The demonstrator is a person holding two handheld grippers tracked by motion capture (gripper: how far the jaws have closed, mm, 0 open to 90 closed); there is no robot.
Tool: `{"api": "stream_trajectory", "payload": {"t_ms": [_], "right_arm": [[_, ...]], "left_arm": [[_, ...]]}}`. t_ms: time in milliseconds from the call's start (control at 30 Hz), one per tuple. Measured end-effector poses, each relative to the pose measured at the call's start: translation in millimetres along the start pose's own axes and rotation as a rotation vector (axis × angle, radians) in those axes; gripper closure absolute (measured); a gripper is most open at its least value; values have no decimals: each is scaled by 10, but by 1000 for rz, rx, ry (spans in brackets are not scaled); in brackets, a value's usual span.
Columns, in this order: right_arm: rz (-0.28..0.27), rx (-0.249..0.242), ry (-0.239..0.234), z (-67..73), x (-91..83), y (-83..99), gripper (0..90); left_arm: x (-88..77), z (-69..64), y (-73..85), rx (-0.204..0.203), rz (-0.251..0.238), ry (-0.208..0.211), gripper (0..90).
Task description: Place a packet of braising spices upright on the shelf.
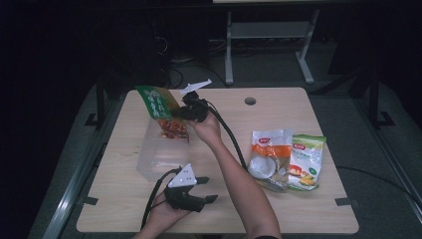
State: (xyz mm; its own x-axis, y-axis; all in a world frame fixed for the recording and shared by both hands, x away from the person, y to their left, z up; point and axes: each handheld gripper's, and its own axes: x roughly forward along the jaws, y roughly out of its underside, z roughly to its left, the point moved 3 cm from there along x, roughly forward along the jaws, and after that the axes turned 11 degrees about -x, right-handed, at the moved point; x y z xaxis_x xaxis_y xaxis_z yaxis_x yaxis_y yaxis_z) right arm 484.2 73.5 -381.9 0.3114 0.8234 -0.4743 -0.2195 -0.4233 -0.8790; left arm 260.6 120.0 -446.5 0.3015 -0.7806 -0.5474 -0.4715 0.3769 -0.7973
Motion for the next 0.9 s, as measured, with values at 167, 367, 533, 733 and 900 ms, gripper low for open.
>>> {"api": "stream_trajectory", "payload": {"t_ms": [167,367,533,733,900], "right_arm": [[24,10,-9,-35,-27,74,892],[23,24,-2,-71,-64,119,890],[58,21,28,-86,-90,121,685],[77,23,35,-131,-244,128,547],[89,25,42,-146,-431,130,478]], "left_arm": [[3,5,-7,-7,-6,2,356],[23,-8,-1,0,1,3,356],[11,3,-1,-2,0,0,354],[7,5,-7,-3,-4,-2,352],[8,4,-9,-2,-2,-5,349]]}}
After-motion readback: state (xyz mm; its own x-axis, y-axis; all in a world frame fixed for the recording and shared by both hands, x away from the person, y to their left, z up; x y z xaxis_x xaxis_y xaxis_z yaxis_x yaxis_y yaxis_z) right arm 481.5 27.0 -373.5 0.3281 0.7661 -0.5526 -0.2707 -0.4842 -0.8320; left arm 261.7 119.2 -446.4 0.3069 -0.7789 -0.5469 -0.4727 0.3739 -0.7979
